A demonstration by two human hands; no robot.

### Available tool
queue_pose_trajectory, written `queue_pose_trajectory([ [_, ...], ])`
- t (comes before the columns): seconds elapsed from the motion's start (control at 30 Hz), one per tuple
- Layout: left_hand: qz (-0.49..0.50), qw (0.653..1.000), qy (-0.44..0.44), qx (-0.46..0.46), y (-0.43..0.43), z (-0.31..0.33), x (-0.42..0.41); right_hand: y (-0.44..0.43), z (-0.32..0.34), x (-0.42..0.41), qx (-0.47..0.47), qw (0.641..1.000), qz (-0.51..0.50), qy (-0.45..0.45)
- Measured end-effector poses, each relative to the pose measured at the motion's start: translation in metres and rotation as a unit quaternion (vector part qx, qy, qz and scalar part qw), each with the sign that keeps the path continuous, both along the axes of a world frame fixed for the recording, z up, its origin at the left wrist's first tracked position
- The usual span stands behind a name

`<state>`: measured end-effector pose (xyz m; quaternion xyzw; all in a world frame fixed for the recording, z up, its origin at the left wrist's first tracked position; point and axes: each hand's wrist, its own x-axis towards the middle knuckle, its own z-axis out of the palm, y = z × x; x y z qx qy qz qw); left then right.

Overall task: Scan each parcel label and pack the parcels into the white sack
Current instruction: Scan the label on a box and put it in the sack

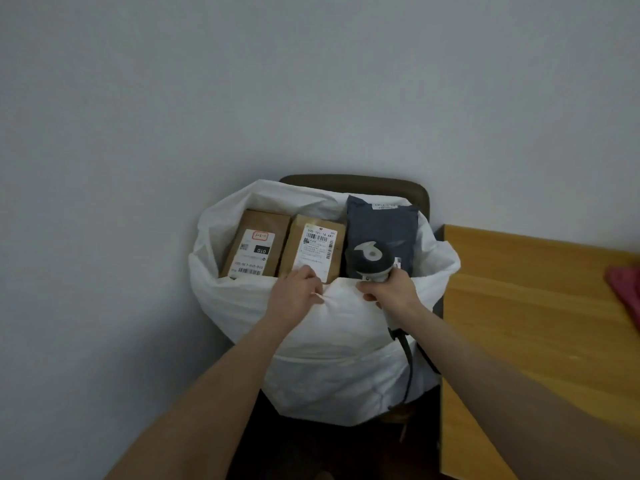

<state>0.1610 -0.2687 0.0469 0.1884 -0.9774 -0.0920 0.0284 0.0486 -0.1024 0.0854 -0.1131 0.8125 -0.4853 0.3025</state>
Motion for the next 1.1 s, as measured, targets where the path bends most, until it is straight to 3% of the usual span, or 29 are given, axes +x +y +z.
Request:
queue_pose_trajectory([
  [0.13,0.093,0.983,0.085,0.133,-0.017,0.047,-0.004,0.004,0.004,-0.004,0.038,0.998,0.035,0.042],
  [0.2,0.128,0.956,0.157,0.213,-0.023,0.076,-0.009,-0.001,0.009,-0.005,0.042,0.995,0.026,0.085],
  [0.3,0.106,0.941,0.205,0.247,-0.027,0.107,-0.018,-0.011,0.017,-0.006,0.042,0.99,0.013,0.131],
  [0.43,0.121,0.953,0.176,0.213,-0.014,0.107,-0.008,-0.012,0.027,-0.015,0.058,0.989,-0.025,0.136],
  [0.53,0.036,0.997,0.058,0.039,0.0,0.088,0.006,-0.004,0.044,-0.027,-0.008,0.993,-0.07,0.099],
  [0.63,0.006,0.998,-0.021,-0.054,0.016,0.078,-0.003,0.009,0.061,-0.034,-0.062,0.995,-0.042,0.062],
  [0.73,0.031,0.999,-0.043,0.008,0.01,0.097,-0.029,0.023,0.07,-0.044,-0.073,0.996,-0.031,0.034],
  [0.83,0.0,0.982,-0.127,0.137,-0.011,0.13,-0.049,0.034,0.074,-0.066,-0.094,0.989,-0.112,0.026],
  [0.97,-0.004,0.953,-0.247,0.176,-0.019,0.143,-0.075,0.038,0.073,-0.104,-0.074,0.978,-0.191,0.037],
  [1.03,-0.013,0.951,-0.231,0.206,-0.021,0.136,-0.099,0.033,0.07,-0.119,-0.042,0.979,-0.194,0.04],
  [1.1,-0.028,0.971,-0.154,0.181,-0.026,0.127,-0.128,0.025,0.066,-0.129,-0.004,0.98,-0.194,0.044],
])
